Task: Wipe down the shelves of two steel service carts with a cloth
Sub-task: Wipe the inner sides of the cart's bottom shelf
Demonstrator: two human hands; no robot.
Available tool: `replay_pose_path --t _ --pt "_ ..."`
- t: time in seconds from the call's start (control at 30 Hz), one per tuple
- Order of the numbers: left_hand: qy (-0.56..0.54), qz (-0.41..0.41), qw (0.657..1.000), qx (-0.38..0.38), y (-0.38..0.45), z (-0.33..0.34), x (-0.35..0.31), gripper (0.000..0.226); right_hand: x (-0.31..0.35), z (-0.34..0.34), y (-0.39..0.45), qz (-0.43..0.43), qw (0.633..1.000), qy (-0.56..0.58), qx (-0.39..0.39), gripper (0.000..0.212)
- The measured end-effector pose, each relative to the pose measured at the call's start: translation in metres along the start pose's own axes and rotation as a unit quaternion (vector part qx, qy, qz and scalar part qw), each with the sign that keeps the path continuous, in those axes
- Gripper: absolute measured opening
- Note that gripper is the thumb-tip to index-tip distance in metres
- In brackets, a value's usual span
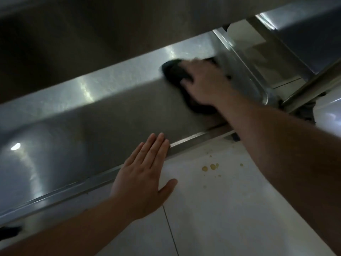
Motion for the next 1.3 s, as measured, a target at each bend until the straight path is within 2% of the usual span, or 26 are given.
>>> replay_pose_path --t 0.07,0.1,0.13,0.2,0.27,0.33,0.43,0.47,0.53,0.6,0.63,0.7,0.77,0.83,0.9,0.97,1.03,1.07,1.13,1.2,1.23,1.3 --pt "0.0 0.0 1.0 -0.001 0.0 -0.001 0.0 0.092 -0.059 -0.02 0.021 0.172 0.982 -0.054 -0.054 0.06" --pt "-0.002 0.003 1.0 -0.001 0.0 0.0 -0.001 0.092 -0.074 -0.024 0.026 0.225 0.97 -0.074 -0.058 0.061" --pt "-0.005 0.006 1.0 0.0 0.0 0.001 -0.001 0.092 -0.077 -0.02 0.03 0.251 0.963 -0.084 -0.048 0.063" --pt "-0.013 0.006 1.0 0.0 -0.001 0.002 0.001 0.092 -0.047 -0.005 0.038 0.241 0.967 -0.082 -0.025 0.063" --pt "-0.018 0.002 1.0 0.003 -0.001 0.002 0.001 0.092 0.017 0.013 0.043 0.166 0.984 -0.067 -0.008 0.058" --pt "-0.02 0.0 1.0 0.012 0.0 0.002 0.0 0.092 0.099 0.037 0.035 0.035 0.998 -0.046 0.027 0.056" --pt "-0.045 -0.003 0.998 0.045 0.0 0.003 0.002 0.093 0.203 0.069 -0.006 -0.165 0.977 0.009 0.133 0.064" --pt "-0.053 -0.001 0.997 0.055 0.0 0.003 0.003 0.092 0.216 0.074 -0.017 -0.207 0.966 0.024 0.156 0.065" --pt "-0.063 0.007 0.996 0.067 0.001 0.001 0.003 0.091 0.209 0.07 -0.027 -0.231 0.958 0.045 0.163 0.064" --pt "-0.071 0.026 0.995 0.066 -0.001 -0.003 0.004 0.087 0.169 0.054 -0.022 -0.18 0.975 0.041 0.123 0.062" --pt "-0.077 0.038 0.994 0.065 -0.005 -0.005 0.006 0.084 0.138 0.042 -0.017 -0.123 0.988 0.034 0.085 0.06" --pt "-0.083 0.049 0.993 0.064 -0.021 -0.01 0.018 0.078 0.062 0.018 -0.011 0.039 0.999 0.001 0.003 0.056" --pt "-0.084 0.032 0.994 0.057 -0.046 -0.015 0.045 0.075 0.004 0.003 -0.024 0.215 0.975 -0.04 -0.04 0.058" --pt "-0.089 -0.014 0.995 0.052 -0.076 -0.02 0.085 0.075 -0.002 0.009 -0.039 0.32 0.945 -0.049 -0.043 0.063" --pt "-0.089 -0.081 0.991 0.058 -0.109 -0.023 0.133 0.078 0.036 0.024 -0.042 0.326 0.944 -0.044 -0.041 0.064" --pt "-0.09 -0.149 0.982 0.07 -0.141 -0.025 0.179 0.082 0.096 0.041 -0.04 0.28 0.958 -0.042 -0.032 0.062" --pt "-0.089 -0.206 0.972 0.073 -0.166 -0.027 0.218 0.083 0.173 0.062 -0.04 0.199 0.979 -0.046 -0.005 0.062" --pt "-0.09 -0.236 0.965 0.069 -0.178 -0.029 0.234 0.081 0.216 0.075 -0.043 0.141 0.989 -0.044 0.016 0.064" --pt "-0.101 -0.306 0.946 0.046 -0.197 -0.032 0.265 0.071 0.306 0.104 -0.06 -0.031 0.996 -0.029 0.08 0.069" --pt "-0.12 -0.362 0.924 0.018 -0.211 -0.03 0.29 0.064 0.368 0.123 -0.089 -0.212 0.966 -0.004 0.149 0.071" --pt "-0.128 -0.386 0.914 0.008 -0.217 -0.028 0.301 0.064 0.379 0.126 -0.1 -0.273 0.947 0.012 0.172 0.069" --pt "-0.142 -0.421 0.896 -0.003 -0.225 -0.022 0.319 0.066 0.366 0.116 -0.106 -0.318 0.93 0.043 0.18 0.065"
Point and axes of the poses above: each hand's wrist, its own y-axis towards the middle knuckle, its own z-axis out of the palm, x = y × z, the point moved 8 cm from there along y, towards the middle knuckle, and after that the axes turned 4 degrees about -x, right-handed, at the moved point
